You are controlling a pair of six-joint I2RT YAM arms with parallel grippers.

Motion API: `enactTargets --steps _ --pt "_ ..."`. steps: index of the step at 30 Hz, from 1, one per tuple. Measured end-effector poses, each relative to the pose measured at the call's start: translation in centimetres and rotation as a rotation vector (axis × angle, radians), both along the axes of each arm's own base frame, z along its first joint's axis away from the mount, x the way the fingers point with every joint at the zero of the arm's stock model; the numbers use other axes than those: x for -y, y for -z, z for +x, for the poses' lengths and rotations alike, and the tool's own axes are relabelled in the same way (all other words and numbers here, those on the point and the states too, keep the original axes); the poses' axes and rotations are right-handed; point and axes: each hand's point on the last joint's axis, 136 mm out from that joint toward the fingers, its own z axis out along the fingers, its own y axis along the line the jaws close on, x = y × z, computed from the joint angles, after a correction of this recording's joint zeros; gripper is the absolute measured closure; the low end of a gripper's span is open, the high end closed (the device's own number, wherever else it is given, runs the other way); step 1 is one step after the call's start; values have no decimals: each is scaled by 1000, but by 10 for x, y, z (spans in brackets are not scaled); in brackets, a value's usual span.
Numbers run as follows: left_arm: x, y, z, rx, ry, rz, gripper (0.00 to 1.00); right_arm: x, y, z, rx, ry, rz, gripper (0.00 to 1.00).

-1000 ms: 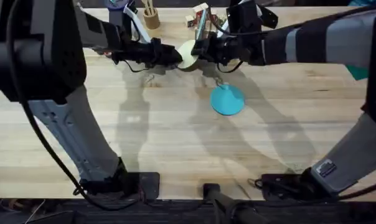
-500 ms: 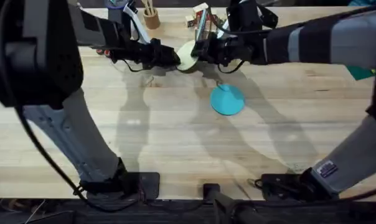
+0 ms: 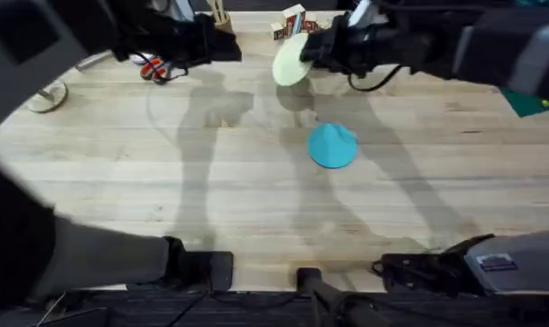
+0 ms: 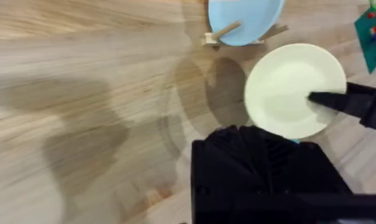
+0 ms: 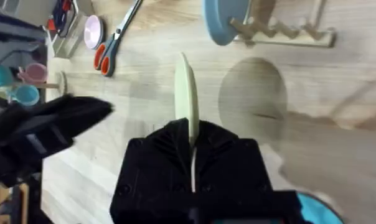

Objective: Pick up the plates from the table one by one and place each into a slot on the dish rack.

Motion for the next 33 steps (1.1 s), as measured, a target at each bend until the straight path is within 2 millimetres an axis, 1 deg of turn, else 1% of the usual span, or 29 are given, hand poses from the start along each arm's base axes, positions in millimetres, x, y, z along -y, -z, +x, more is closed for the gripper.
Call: enactTargets --steps 5,9,11,14,17,20,22,26,29,30,31,32,33 --pt "-11 -35 -24 62 -27 91 963 25 -26 -20 20 38 -69 969" --pt "-20 -58 -47 105 -42 165 962 43 -45 -37 46 61 -129 969" --pt "-25 -68 -59 129 -51 204 962 53 -49 -48 34 74 -169 969" --pt "-31 -82 -76 164 -60 255 963 67 -50 -64 -17 94 -234 969" --pt "-35 -94 -91 200 -65 292 963 78 -53 -75 -66 109 -287 969" --pt "-37 -103 -106 225 -70 328 963 88 -63 -82 -90 128 -335 970" --pt "-37 -107 -114 237 -70 354 963 94 -72 -83 -85 143 -358 970" --pt "-35 -108 -128 240 -53 397 963 101 -88 -85 -75 162 -383 970" --pt "-33 -107 -132 245 -32 416 955 104 -94 -87 -78 169 -394 970" --pt "-34 -107 -132 248 -29 425 879 104 -96 -88 -78 170 -395 970" --pt "-34 -107 -132 248 -28 429 755 105 -97 -88 -78 170 -397 969" --pt "-35 -107 -132 250 -27 434 624 105 -97 -89 -79 172 -399 969" --pt "-35 -107 -132 250 -28 435 457 105 -98 -89 -79 172 -399 969"
